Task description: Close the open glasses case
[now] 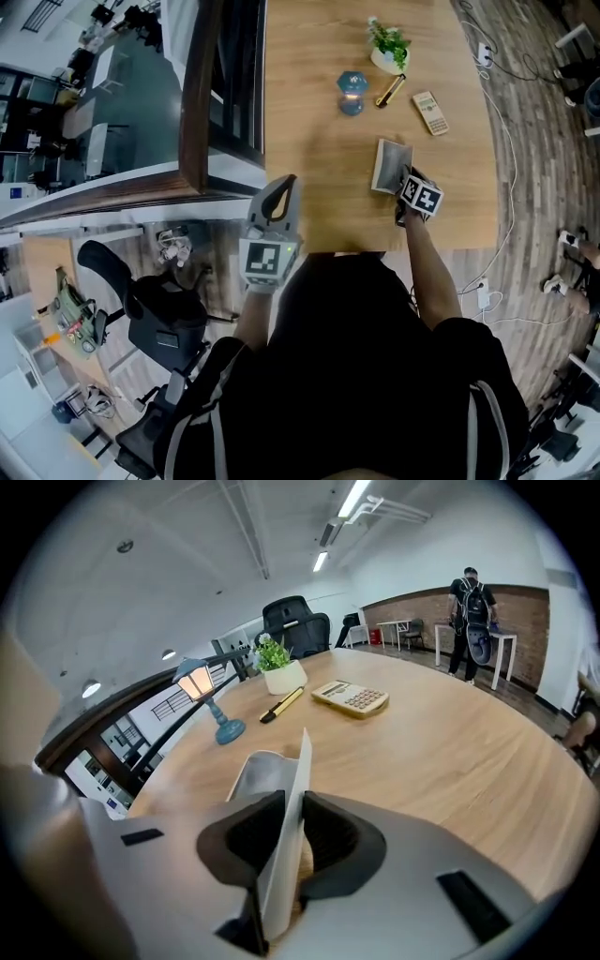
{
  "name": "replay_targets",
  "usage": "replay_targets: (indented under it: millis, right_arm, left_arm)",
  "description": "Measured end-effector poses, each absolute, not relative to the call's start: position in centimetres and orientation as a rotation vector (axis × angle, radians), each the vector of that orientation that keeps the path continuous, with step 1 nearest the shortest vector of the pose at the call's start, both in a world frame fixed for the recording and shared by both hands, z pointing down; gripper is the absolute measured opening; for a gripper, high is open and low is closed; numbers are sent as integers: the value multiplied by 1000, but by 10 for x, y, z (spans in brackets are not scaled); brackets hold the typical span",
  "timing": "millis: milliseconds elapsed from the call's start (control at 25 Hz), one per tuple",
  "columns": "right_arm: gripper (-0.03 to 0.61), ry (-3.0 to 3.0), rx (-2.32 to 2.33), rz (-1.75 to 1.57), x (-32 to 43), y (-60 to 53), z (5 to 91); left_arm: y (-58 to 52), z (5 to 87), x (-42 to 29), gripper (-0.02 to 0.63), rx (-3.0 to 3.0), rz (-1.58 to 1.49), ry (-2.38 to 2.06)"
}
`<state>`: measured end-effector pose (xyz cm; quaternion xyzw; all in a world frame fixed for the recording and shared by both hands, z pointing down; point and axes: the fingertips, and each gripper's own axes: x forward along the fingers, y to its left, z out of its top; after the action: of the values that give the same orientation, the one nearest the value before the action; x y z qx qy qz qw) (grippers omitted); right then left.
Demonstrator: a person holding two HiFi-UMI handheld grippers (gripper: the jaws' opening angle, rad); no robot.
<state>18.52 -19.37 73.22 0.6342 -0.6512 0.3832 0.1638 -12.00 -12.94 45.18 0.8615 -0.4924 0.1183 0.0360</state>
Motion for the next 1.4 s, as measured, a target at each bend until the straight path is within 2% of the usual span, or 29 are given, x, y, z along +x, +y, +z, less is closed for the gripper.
replay_targets:
  millis: [200,600,1080,1320,1400]
  right_arm:
    - [38,-1823,1799,1043,189,-196,734]
    - [23,-1778,1750,941,195,-196,734]
    - [32,-1412,1064,-227,180,-205,717]
    - [64,-1419,966,-301,171,-196,727]
    - [95,-1436,935,-291,165,-191,728]
  left_arm:
    - [-131,450,-122,-2,2658,383,-1517]
    - [-135,442,-115,-2,2615,352,-1544]
    - [-133,456,-119,-2,2609,368,-1543]
    - [-132,467,-109,-2,2602,387,-1498]
    - [-133,468,-106,-2,2613,396,-1489]
